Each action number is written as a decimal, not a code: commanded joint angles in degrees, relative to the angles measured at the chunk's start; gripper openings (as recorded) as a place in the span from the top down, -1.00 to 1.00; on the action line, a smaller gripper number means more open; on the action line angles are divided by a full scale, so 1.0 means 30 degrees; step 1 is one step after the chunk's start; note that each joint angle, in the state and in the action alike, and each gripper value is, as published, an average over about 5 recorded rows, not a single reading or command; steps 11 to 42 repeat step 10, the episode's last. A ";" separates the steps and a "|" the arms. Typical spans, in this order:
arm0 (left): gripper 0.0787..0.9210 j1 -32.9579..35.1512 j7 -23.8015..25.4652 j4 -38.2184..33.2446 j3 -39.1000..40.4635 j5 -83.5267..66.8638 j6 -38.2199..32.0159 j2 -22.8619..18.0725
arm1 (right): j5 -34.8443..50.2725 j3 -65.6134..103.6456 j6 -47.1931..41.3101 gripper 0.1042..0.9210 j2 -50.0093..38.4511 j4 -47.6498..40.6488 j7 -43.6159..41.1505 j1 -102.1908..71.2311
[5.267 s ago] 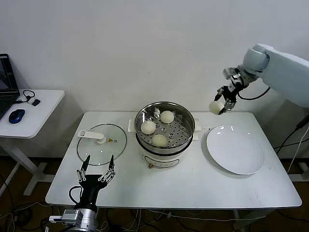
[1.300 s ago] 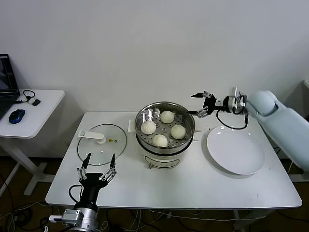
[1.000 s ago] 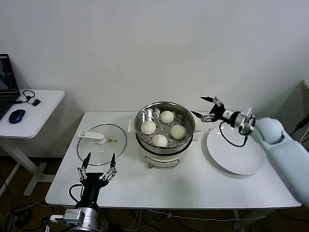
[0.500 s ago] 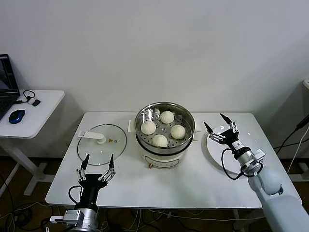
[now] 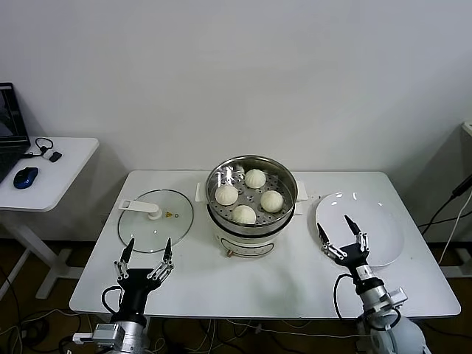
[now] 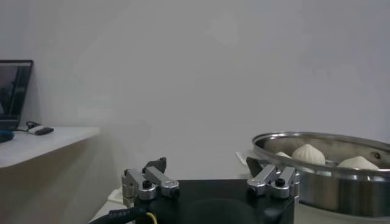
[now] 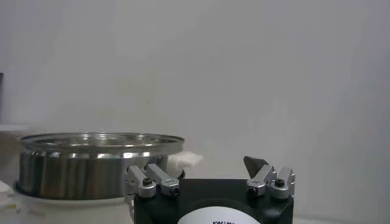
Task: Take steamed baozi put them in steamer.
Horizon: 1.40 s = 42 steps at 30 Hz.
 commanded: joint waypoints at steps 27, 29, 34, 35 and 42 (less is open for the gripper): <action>-0.77 -0.0255 0.0264 0.0037 -0.0110 0.0101 -0.0070 -0.0142 | 0.0072 0.0126 0.0484 -0.76 0.1363 0.0302 -0.0185 -0.1649; -0.77 -0.0255 0.0264 0.0037 -0.0110 0.0101 -0.0070 -0.0142 | 0.0072 0.0126 0.0484 -0.76 0.1363 0.0302 -0.0185 -0.1649; -0.77 -0.0255 0.0264 0.0037 -0.0110 0.0101 -0.0070 -0.0142 | 0.0072 0.0126 0.0484 -0.76 0.1363 0.0302 -0.0185 -0.1649; -0.77 -0.0255 0.0264 0.0037 -0.0110 0.0101 -0.0070 -0.0142 | 0.0072 0.0126 0.0484 -0.76 0.1363 0.0302 -0.0185 -0.1649; -0.77 -0.0255 0.0264 0.0037 -0.0110 0.0101 -0.0070 -0.0142 | 0.0072 0.0126 0.0484 -0.76 0.1363 0.0302 -0.0185 -0.1649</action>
